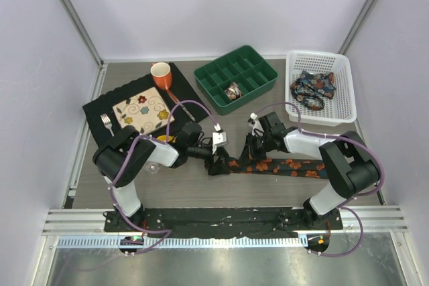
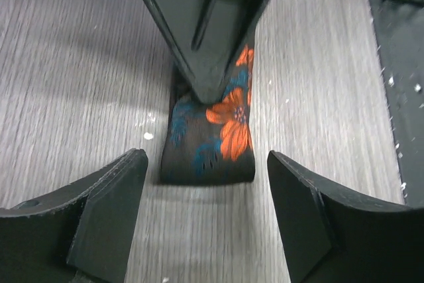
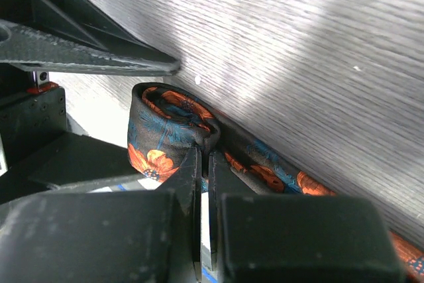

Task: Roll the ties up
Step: Roll the tie at the center of the board.

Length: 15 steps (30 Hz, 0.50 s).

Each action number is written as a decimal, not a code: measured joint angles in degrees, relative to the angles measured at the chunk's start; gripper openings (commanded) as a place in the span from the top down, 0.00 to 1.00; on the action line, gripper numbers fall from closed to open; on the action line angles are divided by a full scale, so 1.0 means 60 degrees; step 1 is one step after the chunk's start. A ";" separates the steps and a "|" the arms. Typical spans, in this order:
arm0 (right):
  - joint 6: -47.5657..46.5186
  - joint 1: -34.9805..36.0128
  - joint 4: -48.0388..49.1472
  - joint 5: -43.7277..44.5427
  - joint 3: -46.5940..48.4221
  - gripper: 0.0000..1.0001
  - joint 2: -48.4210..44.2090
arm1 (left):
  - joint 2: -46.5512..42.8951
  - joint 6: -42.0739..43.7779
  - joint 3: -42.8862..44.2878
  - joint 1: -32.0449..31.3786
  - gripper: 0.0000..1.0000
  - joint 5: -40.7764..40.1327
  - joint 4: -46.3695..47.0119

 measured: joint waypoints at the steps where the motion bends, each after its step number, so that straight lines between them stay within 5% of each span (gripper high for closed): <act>1: -0.0040 0.0062 -0.0040 0.0098 0.0026 0.99 -0.0022 | 0.0087 -0.0197 0.0004 -0.0026 0.21 0.0051 0.0204; 4: -0.0138 0.0226 -0.0095 0.0273 0.0091 0.99 -0.0047 | 0.0324 -0.0801 0.0036 -0.0087 0.34 0.0113 0.0725; 6: -0.0193 0.0284 -0.0135 0.0331 0.0138 0.99 -0.0047 | 0.0466 -0.1115 0.0098 -0.0175 0.53 0.0069 0.0947; 15: -0.0404 0.0350 -0.0517 0.0328 0.0546 0.99 0.0273 | -0.0178 0.0608 0.0211 -0.0860 0.81 -0.1297 -0.0630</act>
